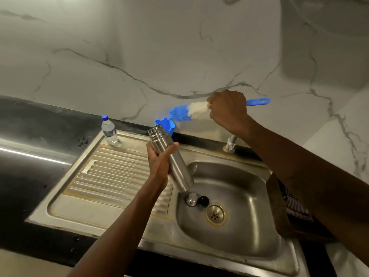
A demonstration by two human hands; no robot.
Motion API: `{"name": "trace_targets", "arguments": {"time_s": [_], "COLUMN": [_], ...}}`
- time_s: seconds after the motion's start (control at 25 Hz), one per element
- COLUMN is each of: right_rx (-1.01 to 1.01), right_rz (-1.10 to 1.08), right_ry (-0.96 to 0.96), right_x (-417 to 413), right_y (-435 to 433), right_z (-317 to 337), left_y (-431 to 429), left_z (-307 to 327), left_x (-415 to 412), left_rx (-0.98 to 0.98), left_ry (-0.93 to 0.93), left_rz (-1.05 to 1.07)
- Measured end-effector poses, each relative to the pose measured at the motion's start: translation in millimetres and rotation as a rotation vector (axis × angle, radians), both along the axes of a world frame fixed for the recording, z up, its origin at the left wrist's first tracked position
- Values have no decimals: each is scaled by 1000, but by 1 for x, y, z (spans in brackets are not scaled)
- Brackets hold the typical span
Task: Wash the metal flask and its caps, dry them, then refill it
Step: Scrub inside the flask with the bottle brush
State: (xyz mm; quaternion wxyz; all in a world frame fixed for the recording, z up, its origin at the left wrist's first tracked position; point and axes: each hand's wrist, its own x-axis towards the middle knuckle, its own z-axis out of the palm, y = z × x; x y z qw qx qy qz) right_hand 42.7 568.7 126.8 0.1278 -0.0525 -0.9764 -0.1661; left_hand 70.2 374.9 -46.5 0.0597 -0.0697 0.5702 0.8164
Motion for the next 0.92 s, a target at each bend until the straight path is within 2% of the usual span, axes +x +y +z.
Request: {"name": "trace_targets", "arguments": {"time_s": [0.44, 0.68, 0.92], "right_rx": [235, 366, 413], "right_rz": [152, 292, 355], "right_ry": [-179, -323, -364], "right_x": [-121, -161, -184], "right_y": [-59, -85, -94], "right_z": [-43, -67, -69], "left_y": [-23, -28, -30], "left_z": [-15, -19, -23], "left_x": [-59, -88, -106], "left_rx": [-8, 10, 20], "left_ry": [-22, -25, -24], "left_rz": [-40, -39, -43]}}
